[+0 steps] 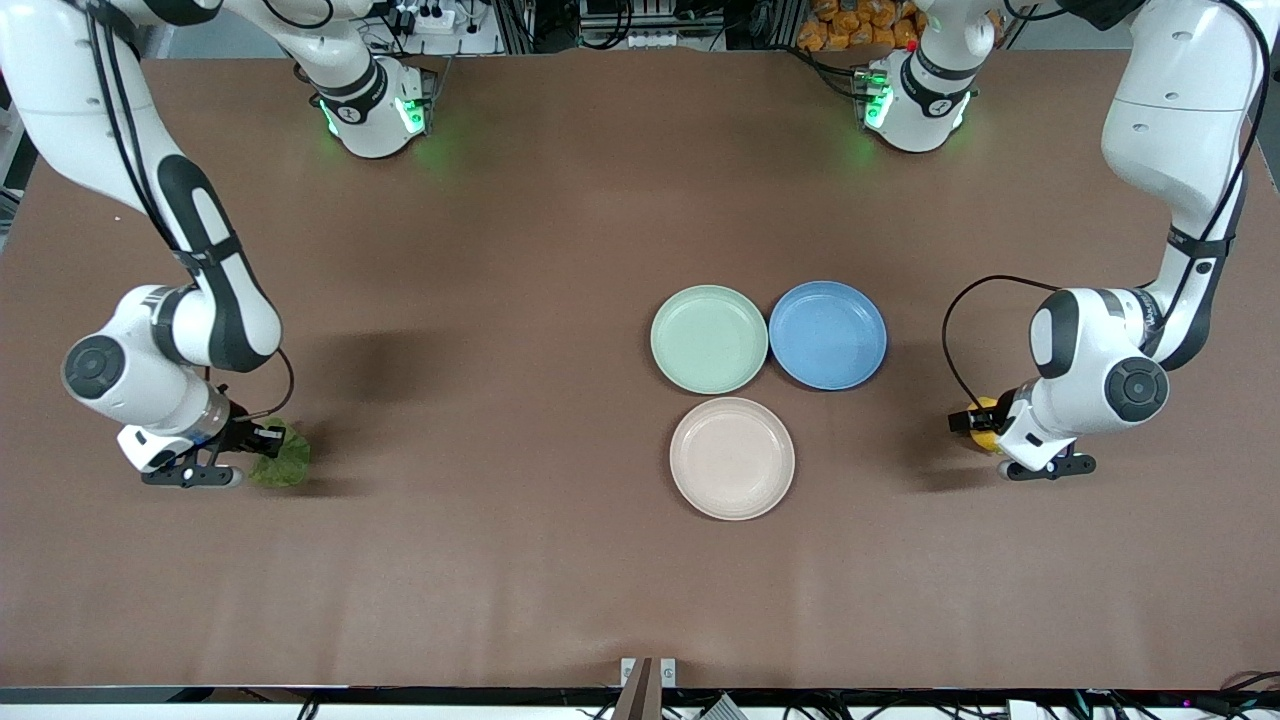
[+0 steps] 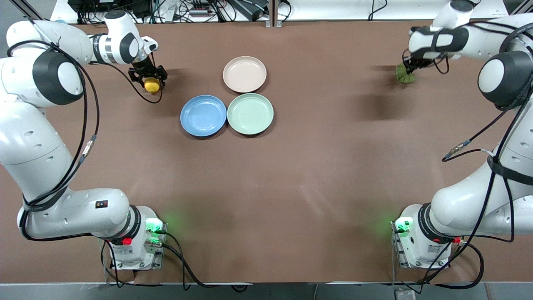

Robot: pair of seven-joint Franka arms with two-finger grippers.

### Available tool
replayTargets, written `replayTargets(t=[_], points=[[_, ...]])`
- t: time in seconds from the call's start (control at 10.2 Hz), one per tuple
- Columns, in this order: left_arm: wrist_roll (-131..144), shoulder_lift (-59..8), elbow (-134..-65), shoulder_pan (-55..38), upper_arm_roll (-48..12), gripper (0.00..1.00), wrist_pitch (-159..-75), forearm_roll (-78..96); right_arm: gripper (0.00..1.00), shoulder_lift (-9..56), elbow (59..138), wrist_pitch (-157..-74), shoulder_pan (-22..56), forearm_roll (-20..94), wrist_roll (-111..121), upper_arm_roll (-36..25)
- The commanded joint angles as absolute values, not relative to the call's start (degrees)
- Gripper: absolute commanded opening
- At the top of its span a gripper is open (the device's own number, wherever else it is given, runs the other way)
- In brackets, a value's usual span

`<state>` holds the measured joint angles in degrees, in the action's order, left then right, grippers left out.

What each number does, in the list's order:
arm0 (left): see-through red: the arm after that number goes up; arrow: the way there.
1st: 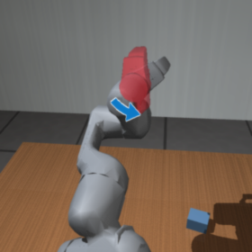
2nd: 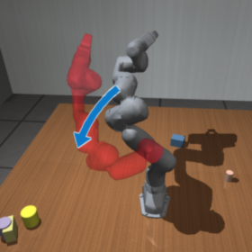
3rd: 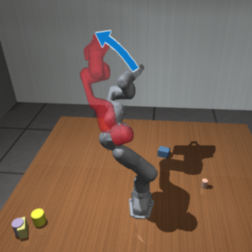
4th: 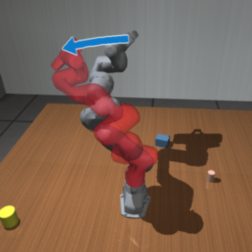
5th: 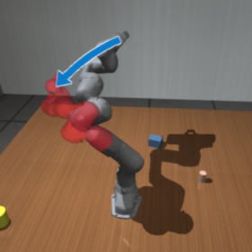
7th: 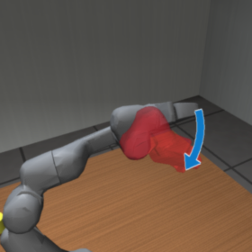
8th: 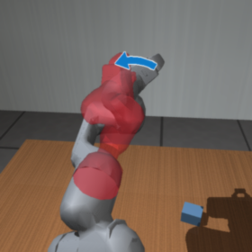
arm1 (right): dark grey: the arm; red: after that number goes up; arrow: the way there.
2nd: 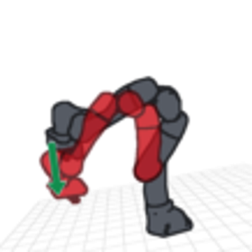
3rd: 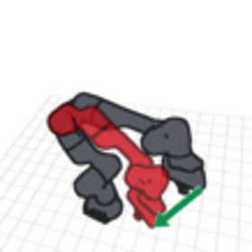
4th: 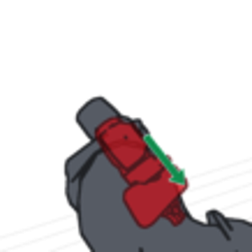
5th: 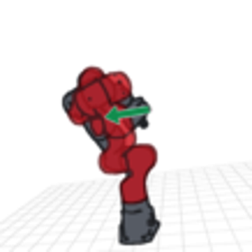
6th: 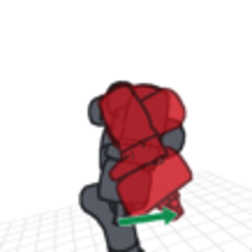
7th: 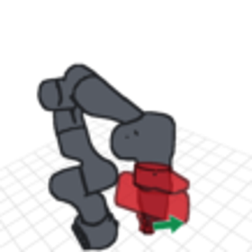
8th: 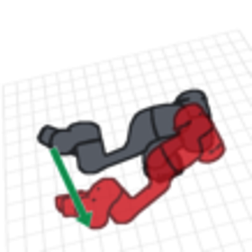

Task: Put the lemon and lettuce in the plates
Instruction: 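Grasp the lettuce with the right gripper while the left gripper grasps the lemon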

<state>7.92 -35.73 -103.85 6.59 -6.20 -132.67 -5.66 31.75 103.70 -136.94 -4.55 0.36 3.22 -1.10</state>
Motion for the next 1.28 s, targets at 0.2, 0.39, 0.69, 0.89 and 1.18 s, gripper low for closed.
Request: replayTargets(t=[0.2, 0.39, 0.69, 0.89, 1.18], points=[[1.7, -36.9, -101.5, 8.9, -6.3, 0.00, -132.5, -7.1, 0.00, 29.4, 92.0, -117.7, 9.3, 0.7, -22.8, -0.9], [1.1, -36.4, -101.4, 8.9, -6.3, 0.00, -132.4, -7.1, 0.00, 29.6, 91.6, -117.9, 17.4, 1.2, -37.3, 0.3], [1.3, -33.9, -98.7, 7.9, -7.3, 0.00, -132.4, -6.4, 0.00, 30.0, 89.5, -117.9, 27.0, 7.7, -50.7, 0.4], [4.6, -34.3, -95.5, 7.5, -10.4, 0.00, -132.4, -4.9, 0.00, 30.1, 89.3, -120.7, 34.4, 11.1, -59.8, 0.3], [15.1, -35.6, -92.1, 2.4, -11.6, 0.00, -132.4, -2.6, 0.00, 33.0, 89.3, -130.5, 43.1, 11.2, -73.8, 0.3]])
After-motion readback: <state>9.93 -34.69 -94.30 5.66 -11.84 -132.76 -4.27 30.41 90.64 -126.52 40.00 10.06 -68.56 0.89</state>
